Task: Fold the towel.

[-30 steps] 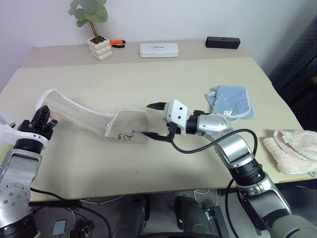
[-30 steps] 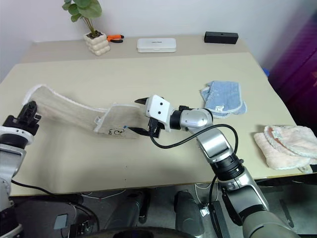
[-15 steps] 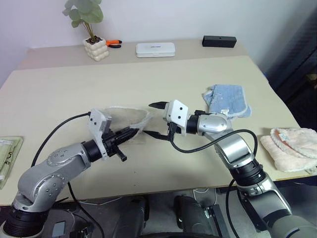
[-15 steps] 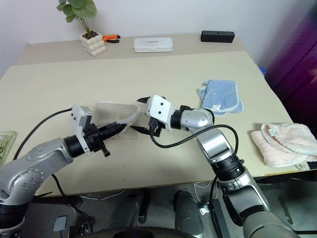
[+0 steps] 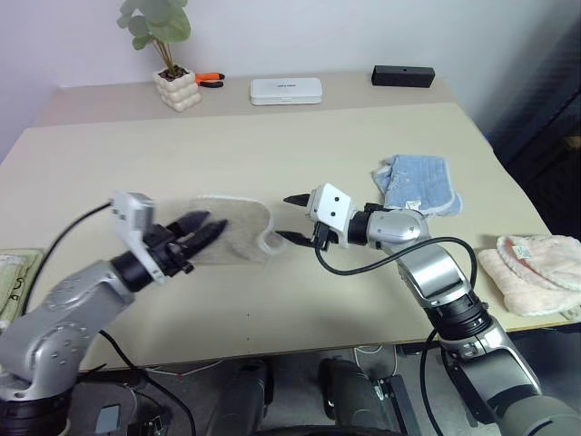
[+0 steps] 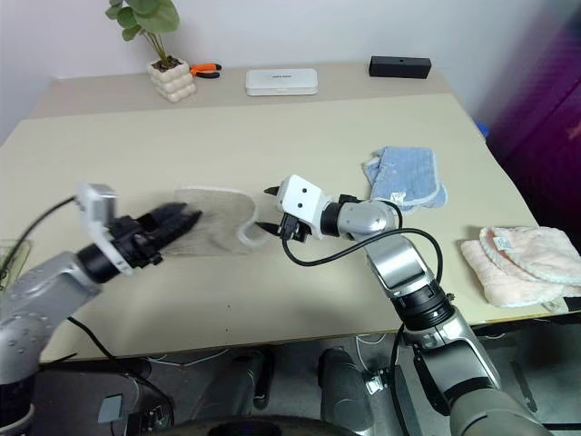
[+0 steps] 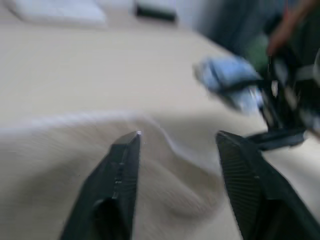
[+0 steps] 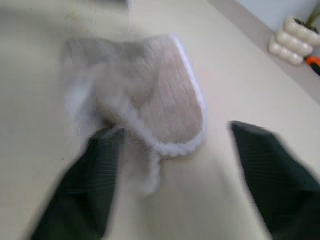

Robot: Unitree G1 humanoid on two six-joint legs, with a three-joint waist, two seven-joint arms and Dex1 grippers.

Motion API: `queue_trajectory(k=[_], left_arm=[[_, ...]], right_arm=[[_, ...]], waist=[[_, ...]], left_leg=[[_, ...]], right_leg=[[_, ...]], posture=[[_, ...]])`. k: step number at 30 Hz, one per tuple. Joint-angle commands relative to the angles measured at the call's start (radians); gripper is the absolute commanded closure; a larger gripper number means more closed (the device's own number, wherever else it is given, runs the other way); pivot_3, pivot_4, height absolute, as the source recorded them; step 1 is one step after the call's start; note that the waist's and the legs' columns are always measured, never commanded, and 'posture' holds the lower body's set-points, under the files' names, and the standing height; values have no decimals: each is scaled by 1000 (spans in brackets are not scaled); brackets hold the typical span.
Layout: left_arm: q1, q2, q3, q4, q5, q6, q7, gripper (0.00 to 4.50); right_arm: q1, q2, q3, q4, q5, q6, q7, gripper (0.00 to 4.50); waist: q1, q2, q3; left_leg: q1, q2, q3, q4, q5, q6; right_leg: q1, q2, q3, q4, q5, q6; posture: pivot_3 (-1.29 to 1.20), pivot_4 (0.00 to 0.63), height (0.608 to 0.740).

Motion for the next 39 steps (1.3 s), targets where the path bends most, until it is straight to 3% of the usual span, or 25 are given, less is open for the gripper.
queue_trajectory(k=[1,2,3,8,14,19,22,25,29,32,39], left_arm=[[-6,26,1,10,158,-65,45,3737],[-11,32,-33,24,221,-75,59,4266],[-19,34,-76,41,282,-80,78,4500],[-49,-37,-205,113,416,-127,74,4500],[-45,-50,-362,258,608,-176,32,4500],[-12,-59,-309,263,612,-225,-14,4500],[-15,-109,-178,242,505,-210,2,4500],[-22,-138,-53,230,443,-183,53,3617],[-16,-168,39,234,367,-119,104,1560],[-26,-204,73,239,255,-14,135,67],[-67,-281,16,258,78,234,204,23]], right_arm=[[-55,67,-43,-21,68,37,-22,3488],[-61,89,-46,-18,80,56,-31,4072],[-65,115,-48,-15,96,84,-40,4478],[-56,197,24,62,65,131,-72,4478],[-22,265,124,271,-71,182,-208,4478],[-16,248,92,223,-71,182,-214,4478],[-26,224,50,178,-38,174,-189,3568],[-32,182,23,112,-13,143,-139,2139],[-19,118,14,14,18,78,-53,35],[-4,74,25,-58,35,48,11,0],[13,61,47,-102,38,9,50,0]], waist=[[1,0,0],[1,0,0],[1,0,0],[3,-1,0],[-4,0,-3],[-4,1,-3],[-3,1,-3],[-2,0,-3],[-3,0,-3],[-2,0,-3],[0,-1,-3]], left_leg=[[0,0,0,0,0,0],[0,0,0,0,0,0],[0,0,0,0,0,0],[0,-2,0,0,0,0],[3,-1,0,-2,0,0],[2,-1,0,-2,0,-1],[2,-1,0,-1,0,-1],[1,-1,-1,-1,0,-1],[1,-1,-1,-1,0,-1],[1,-1,-1,0,0,-1],[1,-1,-2,1,0,-1]], right_leg=[[0,0,0,0,0,0],[0,0,0,0,0,0],[1,1,0,0,0,0],[1,1,0,0,1,2],[1,1,0,1,2,2],[0,1,0,2,3,2],[0,1,0,1,3,2],[0,1,0,1,3,2],[0,1,-1,1,3,2],[0,1,-1,1,3,3],[2,1,-2,1,3,3]], posture=[[0,150,740],[0,150,740],[0,150,740],[0,150,740],[0,150,740],[0,150,740],[0,150,740],[0,150,740],[0,150,740],[0,150,740],[0,150,740]])
